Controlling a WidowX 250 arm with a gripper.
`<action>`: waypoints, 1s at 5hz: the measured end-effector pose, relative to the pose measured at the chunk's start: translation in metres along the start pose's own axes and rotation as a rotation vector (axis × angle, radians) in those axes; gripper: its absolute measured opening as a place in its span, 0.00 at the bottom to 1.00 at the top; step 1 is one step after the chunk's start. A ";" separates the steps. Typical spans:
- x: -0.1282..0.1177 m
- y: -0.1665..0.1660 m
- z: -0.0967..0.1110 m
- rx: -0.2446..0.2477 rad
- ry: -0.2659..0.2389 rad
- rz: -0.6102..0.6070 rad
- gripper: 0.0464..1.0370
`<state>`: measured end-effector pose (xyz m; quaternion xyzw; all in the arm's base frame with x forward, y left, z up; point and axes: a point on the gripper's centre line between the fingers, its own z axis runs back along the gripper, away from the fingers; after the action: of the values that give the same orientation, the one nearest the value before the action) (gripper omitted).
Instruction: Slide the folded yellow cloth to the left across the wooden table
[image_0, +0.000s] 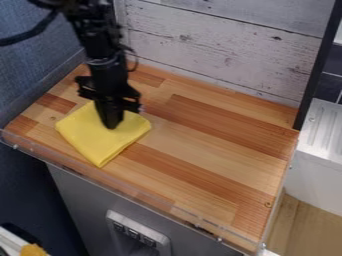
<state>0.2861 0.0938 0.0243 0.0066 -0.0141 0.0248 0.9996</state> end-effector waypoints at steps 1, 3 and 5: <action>0.005 -0.022 0.000 0.007 0.004 0.034 0.02; 0.015 -0.051 -0.008 0.004 0.034 0.086 0.02; 0.024 -0.057 -0.015 0.005 0.025 0.083 0.02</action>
<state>0.3133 0.0388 0.0088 0.0082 -0.0020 0.0665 0.9978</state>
